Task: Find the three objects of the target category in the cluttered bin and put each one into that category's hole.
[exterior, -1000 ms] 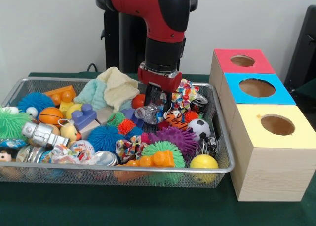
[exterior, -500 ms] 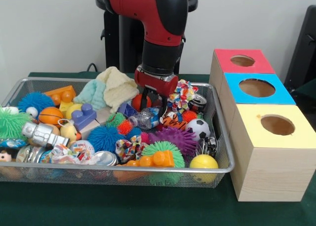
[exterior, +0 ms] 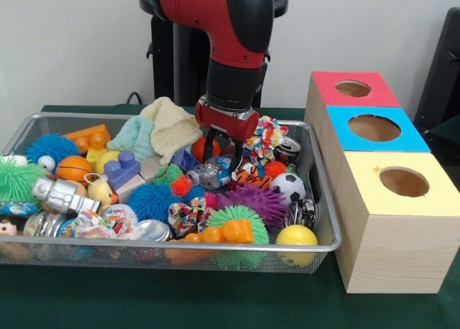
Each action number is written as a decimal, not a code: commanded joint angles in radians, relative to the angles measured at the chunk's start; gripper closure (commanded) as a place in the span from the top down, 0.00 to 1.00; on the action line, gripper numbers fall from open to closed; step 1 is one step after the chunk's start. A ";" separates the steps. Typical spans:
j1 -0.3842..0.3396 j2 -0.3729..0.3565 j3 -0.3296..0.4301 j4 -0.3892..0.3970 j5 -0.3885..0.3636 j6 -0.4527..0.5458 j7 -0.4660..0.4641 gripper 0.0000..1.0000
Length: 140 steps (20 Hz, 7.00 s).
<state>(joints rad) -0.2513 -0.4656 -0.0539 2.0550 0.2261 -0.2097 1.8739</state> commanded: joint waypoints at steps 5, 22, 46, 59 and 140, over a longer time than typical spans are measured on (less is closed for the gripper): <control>0.002 0.107 0.005 -0.103 0.022 0.013 0.148 0.00; 0.009 0.065 -0.001 -0.102 0.016 0.092 0.124 0.00; 0.128 -0.345 -0.030 -0.122 -0.041 0.498 0.081 0.00; 0.296 -0.346 -0.097 -0.142 0.022 0.538 0.204 0.00; 0.617 -0.168 -0.311 -0.339 0.295 0.629 0.291 1.00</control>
<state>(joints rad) 0.3703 -0.5847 -0.3097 1.8084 0.4706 0.2664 1.8745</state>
